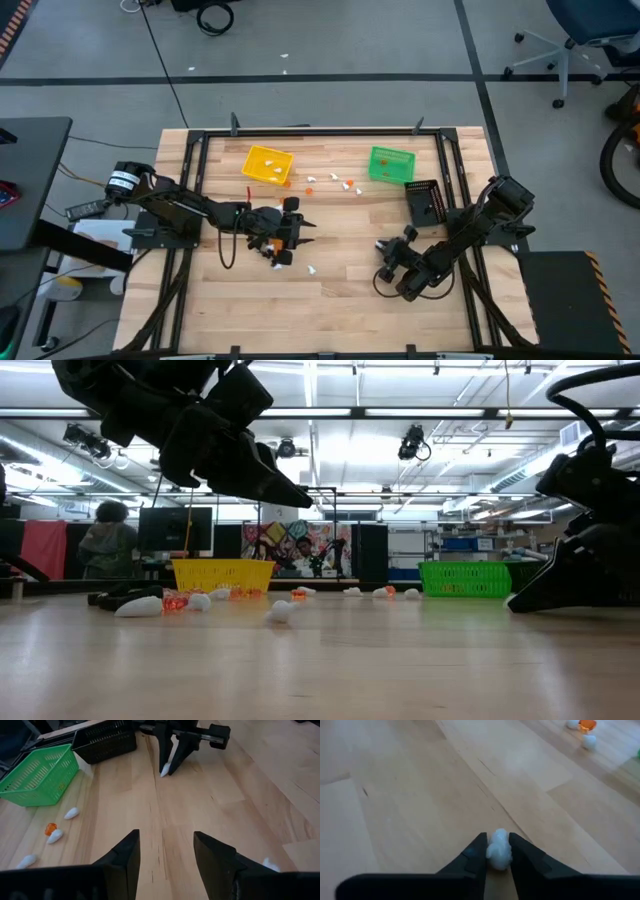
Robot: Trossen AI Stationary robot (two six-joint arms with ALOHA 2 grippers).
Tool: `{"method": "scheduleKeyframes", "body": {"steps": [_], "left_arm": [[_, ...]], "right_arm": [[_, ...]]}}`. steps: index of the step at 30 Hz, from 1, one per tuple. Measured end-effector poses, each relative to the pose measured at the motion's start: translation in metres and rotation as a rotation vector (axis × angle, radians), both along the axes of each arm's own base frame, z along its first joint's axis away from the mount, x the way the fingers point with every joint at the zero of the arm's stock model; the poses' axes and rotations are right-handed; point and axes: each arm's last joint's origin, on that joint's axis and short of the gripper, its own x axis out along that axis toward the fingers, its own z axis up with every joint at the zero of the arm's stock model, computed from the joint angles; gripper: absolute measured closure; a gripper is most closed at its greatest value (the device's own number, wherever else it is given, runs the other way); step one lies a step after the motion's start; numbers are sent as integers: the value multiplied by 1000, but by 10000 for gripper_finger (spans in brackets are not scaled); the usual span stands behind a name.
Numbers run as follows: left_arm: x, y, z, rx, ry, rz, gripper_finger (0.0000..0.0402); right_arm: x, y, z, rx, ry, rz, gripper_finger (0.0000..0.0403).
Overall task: Sort Halloween decoration
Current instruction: Put the white ghost toy into the yellow bin
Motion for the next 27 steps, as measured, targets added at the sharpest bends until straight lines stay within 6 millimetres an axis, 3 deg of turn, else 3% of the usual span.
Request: {"method": "scheduleKeyframes", "body": {"steps": [3, 12, 21, 27], "left_arm": [[0, 0, -1, 0, 9, 1, 241], [-8, 1, 0, -29, 79, 21, 241], [-41, 5, 40, -19, 44, 67, 241], [-59, -1, 16, -78, 40, 80, 241]], "right_arm": [[2, 1, 1, -11, 9, 14, 341], [19, 10, 15, -34, 120, 41, 332], [55, 12, 38, -21, 186, 101, 332], [90, 0, 57, -60, 202, 190, 332]]}}
